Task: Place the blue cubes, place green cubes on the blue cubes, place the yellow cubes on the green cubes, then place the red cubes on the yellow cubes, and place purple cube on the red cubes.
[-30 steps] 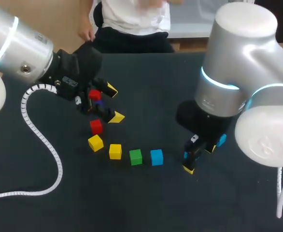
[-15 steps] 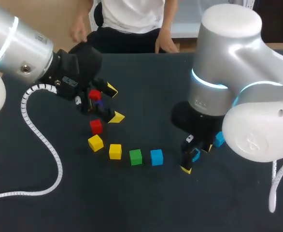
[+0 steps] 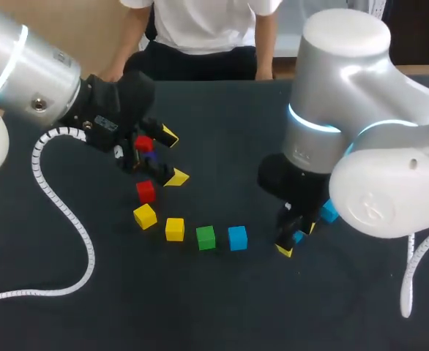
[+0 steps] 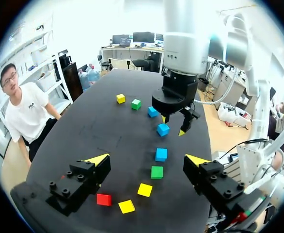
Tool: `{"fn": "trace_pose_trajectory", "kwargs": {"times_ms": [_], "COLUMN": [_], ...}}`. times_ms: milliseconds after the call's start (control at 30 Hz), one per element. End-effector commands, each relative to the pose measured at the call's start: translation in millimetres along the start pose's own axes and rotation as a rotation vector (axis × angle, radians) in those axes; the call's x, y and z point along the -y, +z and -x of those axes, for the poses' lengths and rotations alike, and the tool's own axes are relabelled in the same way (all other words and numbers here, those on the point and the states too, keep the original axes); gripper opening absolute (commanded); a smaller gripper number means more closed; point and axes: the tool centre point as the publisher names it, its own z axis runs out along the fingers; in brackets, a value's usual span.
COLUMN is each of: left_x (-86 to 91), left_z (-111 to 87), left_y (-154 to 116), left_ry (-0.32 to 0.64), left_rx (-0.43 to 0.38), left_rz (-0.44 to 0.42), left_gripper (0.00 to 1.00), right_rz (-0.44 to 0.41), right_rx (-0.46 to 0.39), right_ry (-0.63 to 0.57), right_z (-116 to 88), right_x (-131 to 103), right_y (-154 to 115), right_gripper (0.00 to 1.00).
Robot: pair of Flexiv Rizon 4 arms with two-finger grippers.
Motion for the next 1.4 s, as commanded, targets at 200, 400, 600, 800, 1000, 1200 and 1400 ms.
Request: {"fn": "trace_pose_trajectory", "kwargs": {"times_ms": [200,400,600,800,1000,1200,1400], "left_x": [-1.4,-1.4,-1.4,-1.4,-1.4,-1.4,-1.4], "left_z": [1.0,1.0,1.0,1.0,1.0,1.0,1.0], "left_y": [0,0,0,0,0,0,0], "left_ry": [-0.001,-0.001,-0.001,-0.001,-0.001,-0.001,-0.001], "left_rx": [-0.006,-0.006,-0.006,-0.006,-0.006,-0.006,-0.006], "left_rz": [-0.002,-0.002,-0.002,-0.002,-0.002,-0.002,-0.002], "left_gripper": [1.00,1.00,1.00,1.00,1.00,1.00,1.00], "right_rz": [0.009,-0.013,-0.035,-0.029,-0.020,-0.019,-0.006], "right_rx": [-0.009,-0.009,0.006,-0.003,-0.007,-0.007,-0.009], "right_ry": [0.003,0.004,0.015,0.002,-0.006,-0.010,-0.004], "right_z": [3,4,7,10,15,21,22], "right_x": [5,6,14,11,16,22,24], "right_y": [4,2,-7,-2,4,5,9], "right_gripper": [0.49,1.00,1.00,1.00,1.00,1.00,1.00]}}
